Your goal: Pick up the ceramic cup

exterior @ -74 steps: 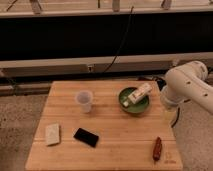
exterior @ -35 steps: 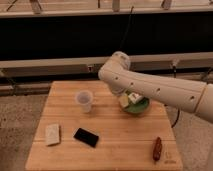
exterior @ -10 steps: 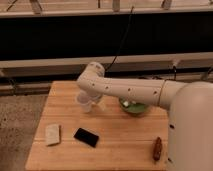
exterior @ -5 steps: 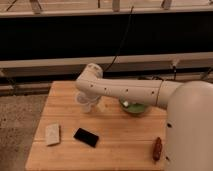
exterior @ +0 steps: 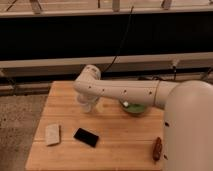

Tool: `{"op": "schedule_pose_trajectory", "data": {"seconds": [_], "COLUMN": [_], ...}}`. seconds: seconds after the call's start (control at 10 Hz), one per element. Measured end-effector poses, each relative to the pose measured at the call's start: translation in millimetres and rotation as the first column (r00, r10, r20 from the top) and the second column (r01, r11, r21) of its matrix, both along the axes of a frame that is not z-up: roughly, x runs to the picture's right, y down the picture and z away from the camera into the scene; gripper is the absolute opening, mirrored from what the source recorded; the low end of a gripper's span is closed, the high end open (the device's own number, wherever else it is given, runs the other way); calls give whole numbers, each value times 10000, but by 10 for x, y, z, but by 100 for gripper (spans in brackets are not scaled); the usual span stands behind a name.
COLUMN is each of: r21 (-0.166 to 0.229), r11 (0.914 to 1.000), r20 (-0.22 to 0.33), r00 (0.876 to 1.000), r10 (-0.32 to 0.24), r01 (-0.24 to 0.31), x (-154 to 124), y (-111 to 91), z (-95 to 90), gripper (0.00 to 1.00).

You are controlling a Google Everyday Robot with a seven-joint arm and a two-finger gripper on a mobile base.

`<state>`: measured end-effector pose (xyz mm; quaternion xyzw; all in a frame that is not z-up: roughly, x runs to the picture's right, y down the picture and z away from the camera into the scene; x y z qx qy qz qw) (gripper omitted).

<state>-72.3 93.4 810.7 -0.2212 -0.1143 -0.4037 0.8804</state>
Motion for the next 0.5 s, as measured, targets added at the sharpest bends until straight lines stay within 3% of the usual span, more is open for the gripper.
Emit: {"op": "schedule_pose_trajectory", "data": {"seconds": [0.5], "r21": [-58], "r11": [9997], "r20": [182], "r00": [9995], "r10": [-245], "r01": [246], "x": [-84], "y": [53], "z": [46], "gripper": [80]}}
